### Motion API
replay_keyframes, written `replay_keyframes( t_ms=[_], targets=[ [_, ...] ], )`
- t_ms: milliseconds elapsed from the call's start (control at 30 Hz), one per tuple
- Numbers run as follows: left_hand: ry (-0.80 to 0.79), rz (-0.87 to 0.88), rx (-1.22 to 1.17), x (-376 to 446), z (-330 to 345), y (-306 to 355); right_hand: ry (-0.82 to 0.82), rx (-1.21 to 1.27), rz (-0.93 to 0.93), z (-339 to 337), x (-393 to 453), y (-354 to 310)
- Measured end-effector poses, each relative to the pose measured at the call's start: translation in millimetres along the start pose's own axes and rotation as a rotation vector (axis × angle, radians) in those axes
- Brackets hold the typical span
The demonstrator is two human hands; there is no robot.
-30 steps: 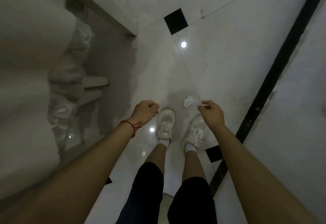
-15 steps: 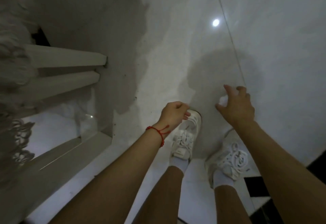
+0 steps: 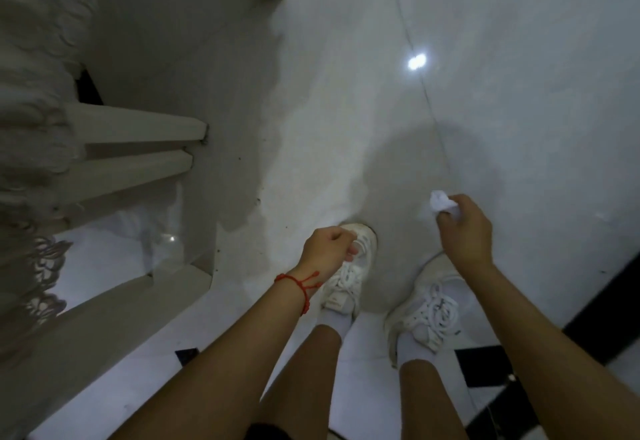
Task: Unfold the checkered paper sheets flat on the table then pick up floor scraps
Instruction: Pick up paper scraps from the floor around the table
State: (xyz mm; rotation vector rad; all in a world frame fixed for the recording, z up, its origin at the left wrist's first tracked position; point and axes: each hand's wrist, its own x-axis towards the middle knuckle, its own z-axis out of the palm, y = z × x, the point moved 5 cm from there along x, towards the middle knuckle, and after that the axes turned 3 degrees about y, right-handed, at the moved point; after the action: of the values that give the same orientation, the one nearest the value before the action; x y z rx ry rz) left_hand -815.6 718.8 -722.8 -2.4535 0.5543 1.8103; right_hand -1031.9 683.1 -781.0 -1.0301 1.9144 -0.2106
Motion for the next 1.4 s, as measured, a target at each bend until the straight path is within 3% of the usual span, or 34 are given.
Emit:
replay_keyframes(
  t_ms=[167, 367, 600, 867, 1100, 1400],
  targets=[
    [-0.016, 0.169, 0.123, -68, -10, 49, 0.028, 0.189, 0.024, -75, -45, -41],
    [0.008, 0.302, 0.112, -170, -51, 120, 0.082, 0.235, 0.065, -186, -99, -98],
    [0.039, 0.358, 0.091, -309, -93, 167, 0.137, 0.331, 0.077, -301, -186, -173],
    [0.029, 0.45, -0.004, -437, -117, 212, 0.184, 0.455, 0.146, -385, -269, -218],
    [0.07, 0.411, -0.032, -467, -145, 231, 0.203, 0.522, 0.25, -426, -268, -253],
    [0.087, 0.28, -0.063, -428, -181, 301, 0.217, 0.498, 0.247, -502, -188, -320]
  ],
)
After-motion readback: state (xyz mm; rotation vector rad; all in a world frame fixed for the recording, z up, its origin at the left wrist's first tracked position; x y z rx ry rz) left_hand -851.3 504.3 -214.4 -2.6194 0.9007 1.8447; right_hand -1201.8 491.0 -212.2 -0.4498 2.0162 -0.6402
